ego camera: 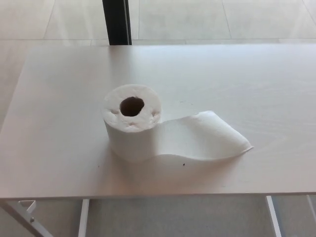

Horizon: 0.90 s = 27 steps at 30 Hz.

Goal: A toilet paper roll is kept in the middle of the desk infront of the robot. The robot places its left hand on the top of the toilet paper roll to hold it still and uses its right hand to tear off a piece of toilet paper from it and hands the paper to a person

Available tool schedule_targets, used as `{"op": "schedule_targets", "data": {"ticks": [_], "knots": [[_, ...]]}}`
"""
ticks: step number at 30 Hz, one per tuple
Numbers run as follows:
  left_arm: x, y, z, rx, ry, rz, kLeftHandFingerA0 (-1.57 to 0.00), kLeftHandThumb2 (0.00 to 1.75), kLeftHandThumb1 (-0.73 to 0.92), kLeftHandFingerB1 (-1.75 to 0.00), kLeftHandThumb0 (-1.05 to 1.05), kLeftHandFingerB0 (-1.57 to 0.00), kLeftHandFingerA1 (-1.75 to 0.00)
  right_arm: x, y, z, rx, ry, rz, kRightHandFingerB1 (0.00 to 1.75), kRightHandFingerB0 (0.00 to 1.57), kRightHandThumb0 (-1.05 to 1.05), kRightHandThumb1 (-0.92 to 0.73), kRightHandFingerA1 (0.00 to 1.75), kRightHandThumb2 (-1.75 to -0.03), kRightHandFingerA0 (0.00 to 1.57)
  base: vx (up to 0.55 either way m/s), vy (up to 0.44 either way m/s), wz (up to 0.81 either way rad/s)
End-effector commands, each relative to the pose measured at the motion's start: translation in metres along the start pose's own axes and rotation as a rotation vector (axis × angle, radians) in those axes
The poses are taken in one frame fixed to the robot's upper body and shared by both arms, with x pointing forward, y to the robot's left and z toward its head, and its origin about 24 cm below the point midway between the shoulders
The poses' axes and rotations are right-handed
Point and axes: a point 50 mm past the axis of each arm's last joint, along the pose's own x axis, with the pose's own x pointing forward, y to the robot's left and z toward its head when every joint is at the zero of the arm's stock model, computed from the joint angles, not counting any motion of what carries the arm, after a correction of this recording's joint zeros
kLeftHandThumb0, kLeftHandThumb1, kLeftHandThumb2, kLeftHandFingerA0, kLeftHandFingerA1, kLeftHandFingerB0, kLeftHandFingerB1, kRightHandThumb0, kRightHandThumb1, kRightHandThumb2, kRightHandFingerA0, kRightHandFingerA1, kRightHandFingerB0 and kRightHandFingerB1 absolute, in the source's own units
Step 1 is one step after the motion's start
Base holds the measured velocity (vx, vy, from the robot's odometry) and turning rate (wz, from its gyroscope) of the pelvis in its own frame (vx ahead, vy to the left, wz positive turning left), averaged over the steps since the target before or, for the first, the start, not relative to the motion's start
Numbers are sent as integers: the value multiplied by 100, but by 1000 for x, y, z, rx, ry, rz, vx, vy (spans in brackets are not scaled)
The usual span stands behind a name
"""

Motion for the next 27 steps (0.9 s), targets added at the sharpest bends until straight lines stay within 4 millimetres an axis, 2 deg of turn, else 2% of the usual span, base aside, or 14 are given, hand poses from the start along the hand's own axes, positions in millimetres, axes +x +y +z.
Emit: {"op": "schedule_targets", "data": {"ticks": [1, 2, 3, 4, 6, 10, 12, 13, 14, 18, 19, 20, 25, 27], "knots": [[-7, 75, 23, -214, -101, 136, -46, 57, 55, -58, -72, -41, -77, -2, -9, 18, 170, -113, 58, 51, 0, -36, -47, 60, -100, 9, 0, 0, 0], [-37, 172, 75, -398, -352, 263, -53, 60, 62, -65, -85, -41, -83, -2, -6, 32, 244, -210, 104, 51, 0, -35, -51, 60, -101, 9, 0, 0, 0], [-44, 178, 78, -364, -381, 307, -53, 60, 62, -65, -85, -41, -83, -3, -9, 32, 294, -225, 91, 51, 0, -35, -51, 60, -101, 9, 0, 0, 0], [-54, 190, 82, -416, -406, 351, -46, 61, 68, -63, -82, -41, -83, -4, -16, 33, 357, -248, 58, 46, 13, -53, -64, 63, -60, 0, 0, 0, 0], [-64, 220, 97, -658, -532, 449, -37, 60, 65, -68, -80, -29, -91, -7, -31, 46, 454, -308, 12, 48, 15, -50, -65, 68, -62, 0, 0, 0, 0], [-100, 267, 137, -706, -697, 577, -32, 63, 76, -64, -80, -24, -84, -16, -53, 79, 486, -476, -69, 51, 14, -60, -51, 64, -82, 9, 0, 0, 0], [-140, 291, 181, -641, -907, 618, -36, 63, 76, -55, -83, -31, -72, -32, -65, 124, 529, -678, -84, 41, 25, -59, -65, 78, -59, 32, 0, 0, 0], [-168, 299, 216, -588, -1072, 611, -41, 99, 55, -58, -82, -36, -68, -51, -69, 163, 547, -842, -78, 47, 30, -63, -65, 74, -60, 27, 0, 0, 0], [-181, 299, 232, -558, -1154, 607, -42, 62, 73, -52, -87, -40, -69, -61, -69, 178, 546, -919, -67, 44, 29, -68, -65, 71, -60, 24, 0, 0, 0], [-225, 291, 284, -497, -1337, 630, -53, 62, 75, -49, -82, -45, -68, -100, -63, 228, 549, -1153, -33, 40, 33, -63, -67, 68, -60, 34, 0, 0, 0], [-236, 285, 297, -459, -1391, 634, -50, 102, 57, -58, -79, -39, -73, -115, -60, 243, 554, -1227, -7, 41, 34, -62, -67, 68, -60, 35, 0, 0, 0], [-253, 270, 315, -403, -1491, 627, -55, 62, 73, -53, -83, -47, -77, -135, -54, 262, 534, -1300, 31, 40, 37, -67, -66, 61, -60, 37, 0, 0, 0], [-276, 228, 354, -314, -1627, 562, -60, 62, 72, -54, -84, -51, -73, -188, -26, 301, 462, -1490, 159, 36, 38, -70, -65, 57, -60, 38, 0, 0, 0], [-293, 173, 388, -134, -1736, 443, -36, 62, 73, -51, -74, -35, -67, -227, 19, 319, 346, -1629, 347, 34, 35, -73, -62, 53, -60, 30, 0, 0, 0]]}}
